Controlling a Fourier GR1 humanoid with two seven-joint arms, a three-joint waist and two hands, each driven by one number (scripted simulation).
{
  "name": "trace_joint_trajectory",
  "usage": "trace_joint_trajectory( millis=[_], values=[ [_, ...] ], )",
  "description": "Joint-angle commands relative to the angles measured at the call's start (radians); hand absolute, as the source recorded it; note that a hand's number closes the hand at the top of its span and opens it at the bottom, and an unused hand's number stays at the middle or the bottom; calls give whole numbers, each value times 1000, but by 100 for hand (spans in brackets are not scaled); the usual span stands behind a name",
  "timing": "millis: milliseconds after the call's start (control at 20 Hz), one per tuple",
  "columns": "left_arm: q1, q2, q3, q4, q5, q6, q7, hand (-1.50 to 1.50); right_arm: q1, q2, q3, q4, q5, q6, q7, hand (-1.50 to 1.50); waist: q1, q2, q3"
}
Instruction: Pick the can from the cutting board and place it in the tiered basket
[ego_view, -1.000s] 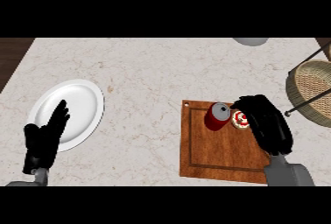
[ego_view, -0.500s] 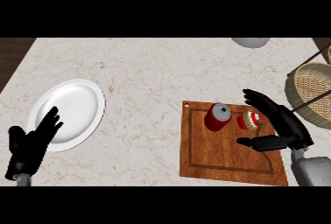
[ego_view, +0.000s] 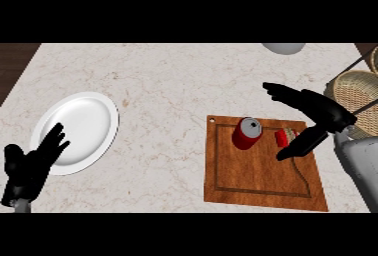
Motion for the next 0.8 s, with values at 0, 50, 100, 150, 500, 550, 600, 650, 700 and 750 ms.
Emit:
trace_joint_trajectory(
  millis=[0,50,100,150,500,550,600,650,700,750],
  values=[
    [23,6,28,33,7,-42,-24,0,-118,49,15,-35,-43,39,208,-150,-7,-1,-2],
    [50,-1,26,-25,-22,-22,-2,0,-133,75,-2,72,24,39,114,-150,-3,0,-1],
    [51,-4,33,-45,1,-36,16,0,-97,54,-21,-44,-65,75,236,-150,-10,-2,-1],
    [47,0,42,-20,-10,-37,0,0,-144,101,13,66,5,52,191,-150,-4,0,-1],
    [-6,-17,64,-4,-29,-32,41,0,-202,49,-16,102,-43,212,343,-150,-10,0,-1],
    [67,-33,57,26,-47,-56,-70,0,-137,74,18,23,-9,169,357,-150,-12,-1,-1],
    [40,-39,44,-75,-42,-31,40,0,-193,27,-39,112,-26,240,340,-150,-8,0,-1],
    [-13,-45,61,54,-64,-22,4,0,-167,58,-4,66,-1,203,377,-150,-14,0,-1],
    [43,-33,71,-6,-49,-47,-16,0,-147,22,-20,63,-3,236,381,-150,-12,-1,-1],
    [33,-20,76,-82,-34,-41,69,0,-228,58,-18,177,42,232,346,-150,-2,1,0]
  ],
)
